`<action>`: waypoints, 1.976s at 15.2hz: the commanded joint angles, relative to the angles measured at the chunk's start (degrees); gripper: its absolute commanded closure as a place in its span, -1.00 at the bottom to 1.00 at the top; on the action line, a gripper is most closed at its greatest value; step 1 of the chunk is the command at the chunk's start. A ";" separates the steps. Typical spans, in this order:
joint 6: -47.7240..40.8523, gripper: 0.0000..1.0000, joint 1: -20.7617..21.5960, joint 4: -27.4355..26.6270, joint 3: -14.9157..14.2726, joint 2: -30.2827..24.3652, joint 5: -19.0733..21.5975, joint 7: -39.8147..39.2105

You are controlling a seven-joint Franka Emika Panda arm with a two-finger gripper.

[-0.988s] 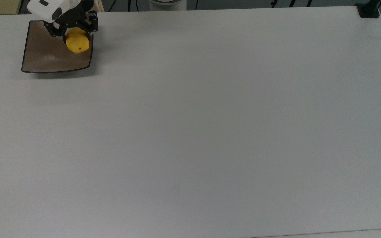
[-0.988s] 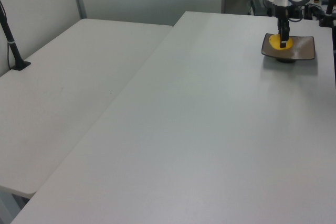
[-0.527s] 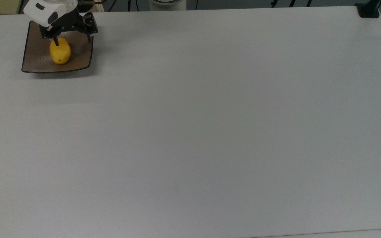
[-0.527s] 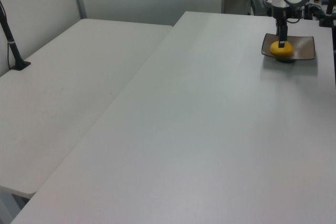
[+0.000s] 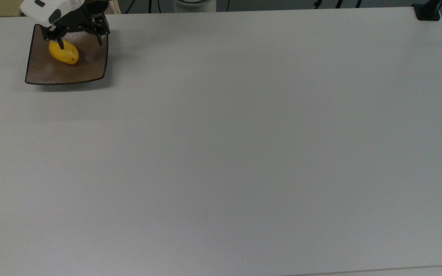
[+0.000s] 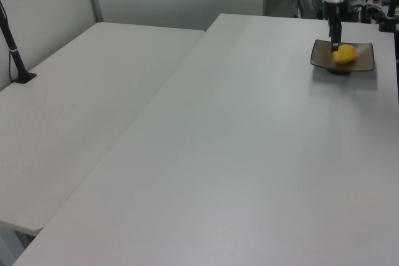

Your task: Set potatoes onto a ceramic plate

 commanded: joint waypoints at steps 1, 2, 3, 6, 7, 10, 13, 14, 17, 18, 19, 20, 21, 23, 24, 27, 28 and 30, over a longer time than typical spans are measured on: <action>-10.32 -1.00 0.20 7.74 0.20 -0.51 7.98 3.15; -11.56 -1.00 0.20 8.28 0.20 -0.86 10.71 4.20; -12.70 -1.00 0.20 8.46 0.20 -1.30 11.78 4.39; -15.17 -1.00 0.72 8.63 0.81 -2.71 12.50 6.57; -15.52 -1.00 0.81 8.63 1.60 -3.50 12.50 8.85; -18.32 -1.00 0.81 10.99 5.37 -4.12 12.59 14.56; -22.45 -1.00 0.73 15.91 8.80 -4.21 12.50 19.84; -23.51 -1.00 0.73 17.50 10.03 -4.12 12.50 21.95; -23.70 -1.00 0.81 18.56 13.63 -4.29 11.62 27.57; -23.52 -1.00 0.81 18.57 14.60 -4.47 11.53 29.25; -23.26 -1.00 0.90 18.65 15.31 -4.56 11.44 30.92; -22.91 -1.00 1.16 18.83 15.92 -4.47 11.18 32.85; -22.38 -1.00 2.04 19.00 16.28 -4.21 9.96 34.43; -19.24 -1.00 3.45 18.48 16.28 -3.68 7.23 36.37; -16.60 -1.00 3.63 17.70 16.28 -3.16 7.05 38.12; -12.45 -1.00 5.03 16.72 16.28 -2.01 4.86 42.70; -12.36 -1.00 5.03 16.63 16.28 -1.84 4.85 42.54; -12.36 -1.00 5.21 16.72 16.28 -0.87 4.85 42.45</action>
